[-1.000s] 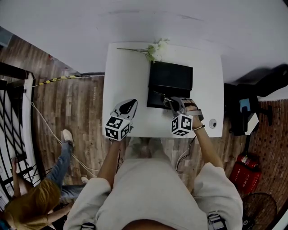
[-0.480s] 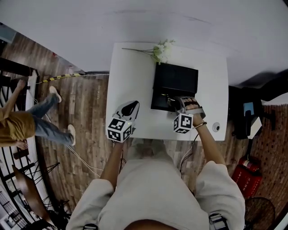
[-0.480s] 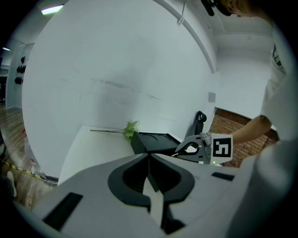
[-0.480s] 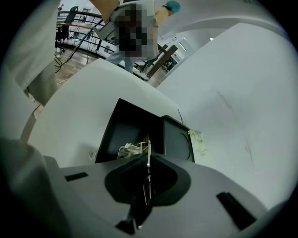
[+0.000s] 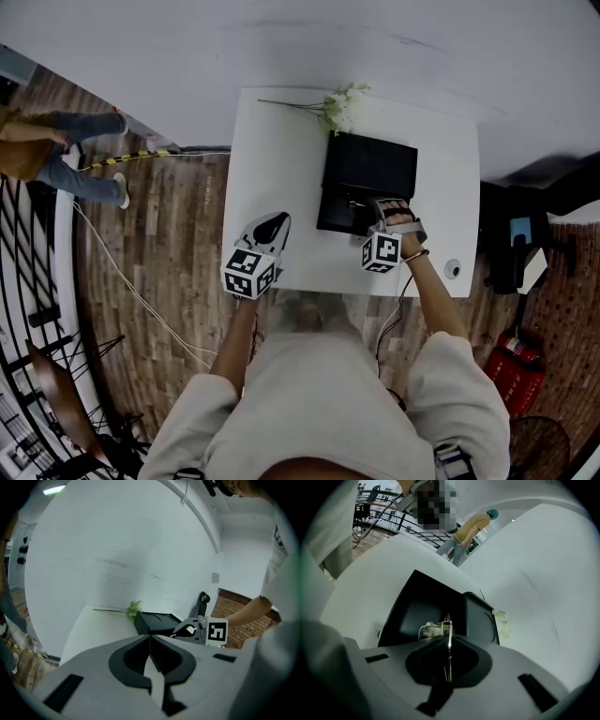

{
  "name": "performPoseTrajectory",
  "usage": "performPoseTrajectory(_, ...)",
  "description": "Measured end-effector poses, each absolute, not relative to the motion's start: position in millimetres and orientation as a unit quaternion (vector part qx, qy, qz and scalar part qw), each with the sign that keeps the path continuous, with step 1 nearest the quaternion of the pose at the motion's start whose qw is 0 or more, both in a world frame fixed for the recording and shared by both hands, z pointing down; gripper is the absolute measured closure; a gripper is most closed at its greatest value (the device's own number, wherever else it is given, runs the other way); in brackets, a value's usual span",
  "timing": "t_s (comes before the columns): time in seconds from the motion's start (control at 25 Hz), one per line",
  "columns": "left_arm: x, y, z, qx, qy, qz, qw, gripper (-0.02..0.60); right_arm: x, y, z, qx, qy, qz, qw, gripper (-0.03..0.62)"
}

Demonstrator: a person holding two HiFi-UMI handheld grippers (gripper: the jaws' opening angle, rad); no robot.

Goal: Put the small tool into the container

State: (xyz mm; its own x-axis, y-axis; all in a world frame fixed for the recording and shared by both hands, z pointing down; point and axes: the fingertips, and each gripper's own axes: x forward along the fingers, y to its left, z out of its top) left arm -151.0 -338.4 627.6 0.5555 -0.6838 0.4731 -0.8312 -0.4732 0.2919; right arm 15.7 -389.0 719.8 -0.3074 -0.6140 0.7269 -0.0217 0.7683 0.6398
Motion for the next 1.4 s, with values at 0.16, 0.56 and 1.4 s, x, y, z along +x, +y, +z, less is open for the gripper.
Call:
performPoseTrajectory(0.16,-150,-340,629,0.845,-0.448,0.148,0.252,0.566,18,-392,724,0.208,-0.76,-0.267,0.554,0.59)
performPoseTrajectory(0.56,-147,-336,630,0.845,-0.447,0.148,0.254,0.566,20,-388,731,0.202,-0.757,-0.266,0.562,0.582)
performPoseTrajectory(1.4,-149,-321,631,0.842,-0.451,0.145,0.256,0.565,21,-373,748,0.152,-0.759,-0.255,0.58,0.497)
